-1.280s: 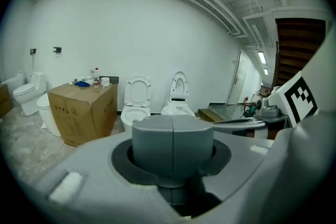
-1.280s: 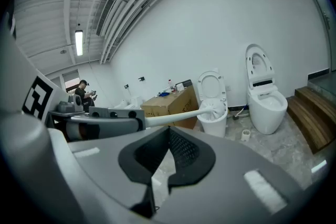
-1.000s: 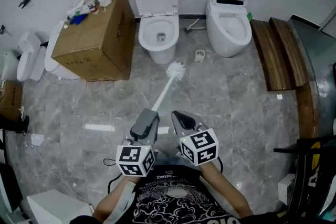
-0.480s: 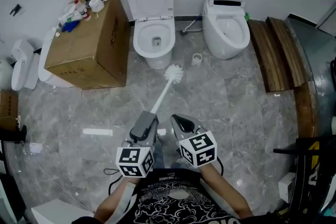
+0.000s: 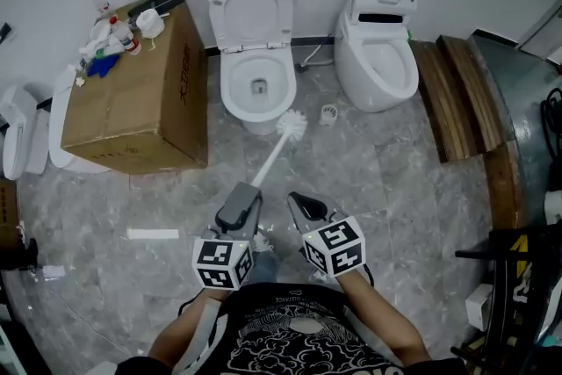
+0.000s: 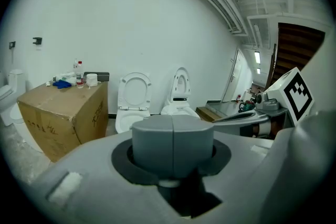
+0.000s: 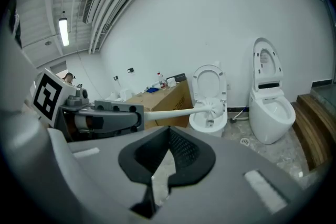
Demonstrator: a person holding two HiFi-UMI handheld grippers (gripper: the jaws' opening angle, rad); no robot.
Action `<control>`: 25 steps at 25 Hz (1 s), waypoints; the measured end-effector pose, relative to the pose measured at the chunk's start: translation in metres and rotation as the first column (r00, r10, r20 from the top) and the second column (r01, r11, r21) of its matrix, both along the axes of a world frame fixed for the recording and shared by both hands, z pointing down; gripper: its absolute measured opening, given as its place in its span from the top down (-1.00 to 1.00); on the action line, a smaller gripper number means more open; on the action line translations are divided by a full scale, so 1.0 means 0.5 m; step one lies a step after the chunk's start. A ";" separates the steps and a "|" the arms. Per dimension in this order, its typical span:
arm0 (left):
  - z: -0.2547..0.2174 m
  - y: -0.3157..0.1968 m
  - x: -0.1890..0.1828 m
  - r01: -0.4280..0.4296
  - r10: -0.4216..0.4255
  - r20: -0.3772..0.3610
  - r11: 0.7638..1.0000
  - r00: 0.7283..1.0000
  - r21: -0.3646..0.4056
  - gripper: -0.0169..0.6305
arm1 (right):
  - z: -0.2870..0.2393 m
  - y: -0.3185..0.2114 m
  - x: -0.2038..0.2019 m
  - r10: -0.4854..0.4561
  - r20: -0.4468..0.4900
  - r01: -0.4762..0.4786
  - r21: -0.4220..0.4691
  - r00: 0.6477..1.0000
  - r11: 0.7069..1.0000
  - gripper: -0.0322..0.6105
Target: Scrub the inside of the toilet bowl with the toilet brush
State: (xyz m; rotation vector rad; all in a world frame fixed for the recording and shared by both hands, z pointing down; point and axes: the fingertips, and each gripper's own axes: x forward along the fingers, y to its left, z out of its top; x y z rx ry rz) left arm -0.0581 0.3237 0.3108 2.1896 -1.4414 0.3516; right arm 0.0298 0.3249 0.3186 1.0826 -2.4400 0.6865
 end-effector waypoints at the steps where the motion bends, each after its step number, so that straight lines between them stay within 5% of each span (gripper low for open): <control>1: 0.002 -0.016 -0.015 -0.011 0.011 -0.003 1.000 1.000 -0.001 0.49 | -0.002 -0.017 -0.013 0.007 -0.006 -0.007 0.002 1.000 1.000 0.91; 12: 0.020 -0.141 -0.141 -0.032 0.033 -0.015 0.999 0.999 0.016 0.49 | -0.018 -0.128 -0.125 0.038 -0.022 -0.037 0.028 0.999 0.999 0.91; 25: 0.062 -0.260 -0.149 0.001 0.000 0.015 1.000 1.000 -0.025 0.49 | 0.025 -0.286 -0.140 0.006 0.030 -0.006 0.006 1.000 1.000 0.91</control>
